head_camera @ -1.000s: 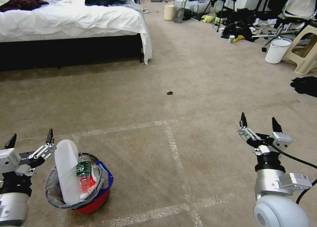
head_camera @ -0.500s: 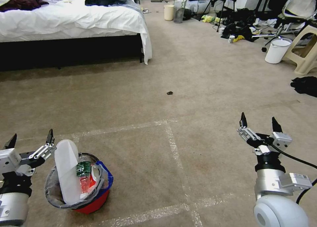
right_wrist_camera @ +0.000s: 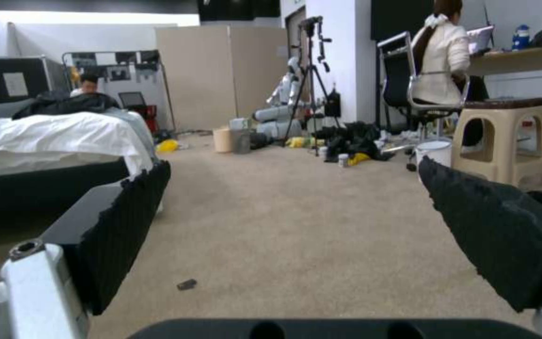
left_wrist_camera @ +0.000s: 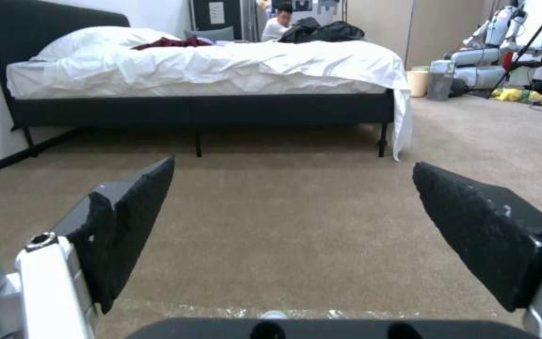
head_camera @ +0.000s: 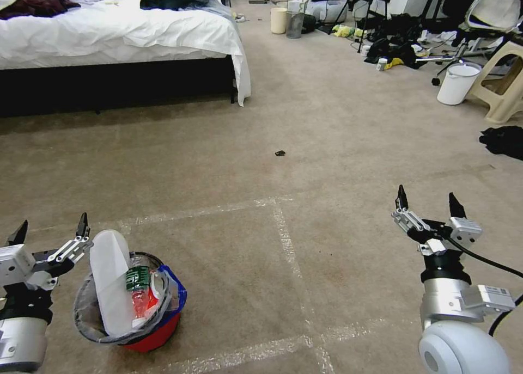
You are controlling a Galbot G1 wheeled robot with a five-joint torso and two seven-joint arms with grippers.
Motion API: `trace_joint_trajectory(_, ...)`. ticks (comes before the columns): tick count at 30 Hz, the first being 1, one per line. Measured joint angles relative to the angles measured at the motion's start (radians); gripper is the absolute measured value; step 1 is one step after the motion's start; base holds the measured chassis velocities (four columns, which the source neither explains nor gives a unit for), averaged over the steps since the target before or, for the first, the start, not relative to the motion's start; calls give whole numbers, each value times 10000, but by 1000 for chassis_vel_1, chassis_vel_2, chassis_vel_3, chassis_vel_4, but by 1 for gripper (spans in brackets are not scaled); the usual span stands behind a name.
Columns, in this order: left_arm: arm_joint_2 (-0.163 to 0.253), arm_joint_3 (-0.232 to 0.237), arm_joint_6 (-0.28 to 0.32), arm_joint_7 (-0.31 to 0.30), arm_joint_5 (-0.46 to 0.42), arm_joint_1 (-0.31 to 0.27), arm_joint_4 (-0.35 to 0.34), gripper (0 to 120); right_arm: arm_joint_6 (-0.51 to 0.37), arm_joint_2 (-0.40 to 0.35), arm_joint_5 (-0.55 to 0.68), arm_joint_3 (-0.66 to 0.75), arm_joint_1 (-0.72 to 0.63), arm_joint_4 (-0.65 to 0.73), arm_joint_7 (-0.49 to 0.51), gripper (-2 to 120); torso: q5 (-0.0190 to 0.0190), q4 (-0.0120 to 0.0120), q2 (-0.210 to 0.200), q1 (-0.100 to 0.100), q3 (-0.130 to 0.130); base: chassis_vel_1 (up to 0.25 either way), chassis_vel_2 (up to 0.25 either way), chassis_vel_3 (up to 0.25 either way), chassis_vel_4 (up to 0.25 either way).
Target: Pick up the trash bin and place the garbage on the floor into it.
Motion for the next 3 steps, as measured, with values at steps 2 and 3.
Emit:
trace_joint_trajectory(2, 0, 0, 0, 1, 0, -1, 0, 100, 1, -1, 0, 0, 0, 1, 1, 100, 0, 0, 0, 0, 0, 0, 0, 0, 0)
trace_joint_trajectory(3, 0, 0, 0, 1, 0, 0, 0, 100, 1, 0, 0, 0, 0, 1, 0, 100, 0, 0, 0, 0, 0, 0, 0, 0, 0)
